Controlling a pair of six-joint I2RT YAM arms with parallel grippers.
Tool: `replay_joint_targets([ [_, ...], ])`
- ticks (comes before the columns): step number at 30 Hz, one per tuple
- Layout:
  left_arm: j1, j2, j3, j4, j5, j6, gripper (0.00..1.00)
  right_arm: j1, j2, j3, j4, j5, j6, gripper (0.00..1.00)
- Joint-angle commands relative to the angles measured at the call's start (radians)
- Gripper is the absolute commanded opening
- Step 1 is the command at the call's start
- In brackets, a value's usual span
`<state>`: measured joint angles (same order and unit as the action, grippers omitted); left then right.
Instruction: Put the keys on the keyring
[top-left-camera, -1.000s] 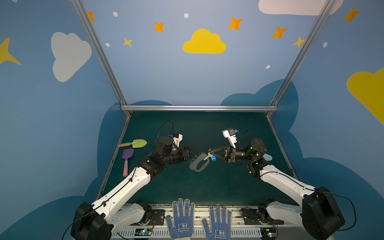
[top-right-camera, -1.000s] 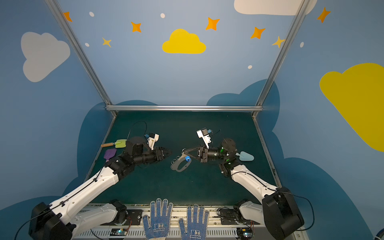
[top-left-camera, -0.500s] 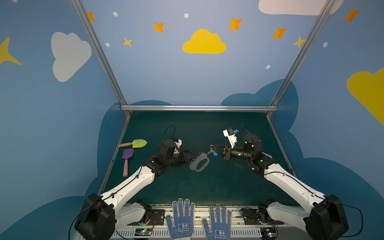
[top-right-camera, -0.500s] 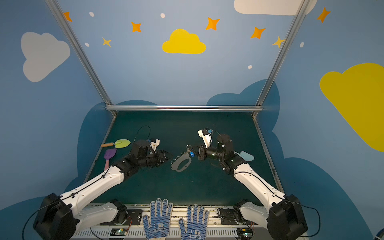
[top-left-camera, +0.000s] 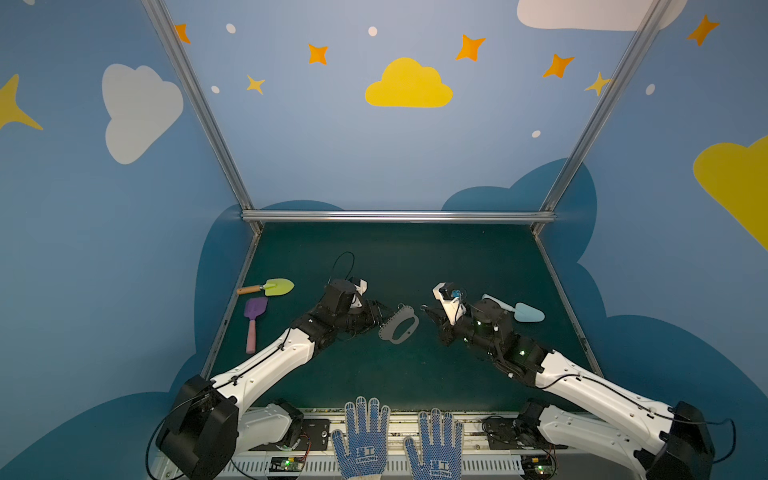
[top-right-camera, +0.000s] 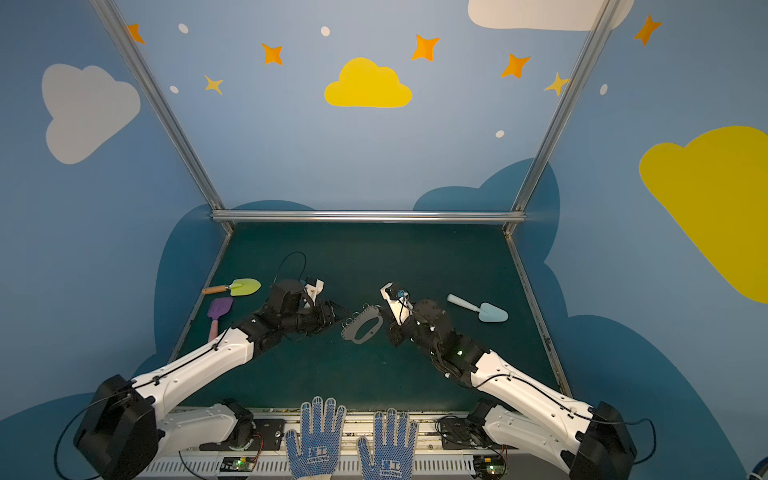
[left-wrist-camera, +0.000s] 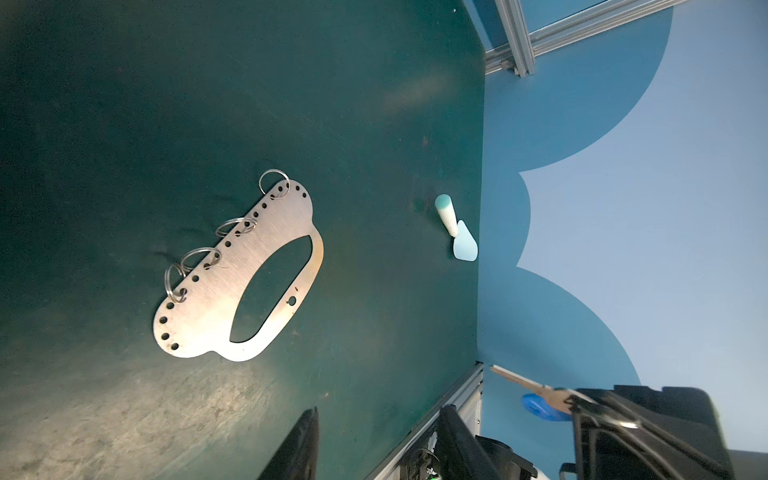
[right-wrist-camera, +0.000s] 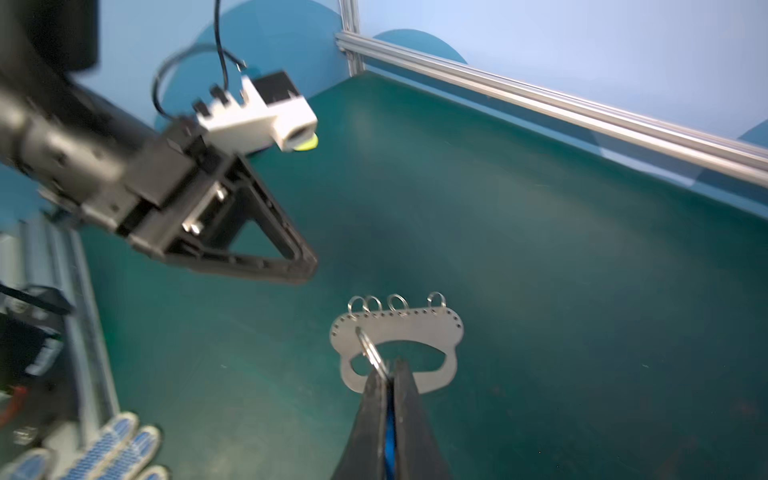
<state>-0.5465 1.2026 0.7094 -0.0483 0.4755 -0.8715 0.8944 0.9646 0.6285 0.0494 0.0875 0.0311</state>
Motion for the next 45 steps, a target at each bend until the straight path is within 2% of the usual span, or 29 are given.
replay_joint_targets([
  [1,-0.007,-0.006,0.010,-0.001,-0.026,-0.003,0.48,0.036,-0.025,-0.025,0.071,0.114,-0.074,0.00],
  [15,-0.025,-0.011,-0.020,-0.002,-0.048,-0.017,0.48,0.083,-0.053,-0.053,0.083,0.119,-0.086,0.00],
  [27,-0.027,-0.003,-0.030,0.028,-0.045,-0.027,0.48,0.076,-0.095,-0.049,0.125,0.021,0.007,0.00],
  [29,-0.027,0.001,-0.030,0.030,-0.043,-0.027,0.48,0.050,-0.109,-0.047,0.132,-0.063,0.053,0.00],
  [34,-0.027,0.009,-0.031,0.047,-0.038,-0.030,0.48,-0.103,-0.136,-0.049,0.184,-0.322,0.233,0.00],
  [42,-0.027,0.002,-0.039,0.063,-0.032,-0.037,0.48,-0.281,-0.149,-0.087,0.334,-0.561,0.451,0.00],
  [45,-0.027,0.002,-0.043,0.070,-0.031,-0.040,0.48,-0.328,-0.147,-0.097,0.374,-0.608,0.508,0.00],
])
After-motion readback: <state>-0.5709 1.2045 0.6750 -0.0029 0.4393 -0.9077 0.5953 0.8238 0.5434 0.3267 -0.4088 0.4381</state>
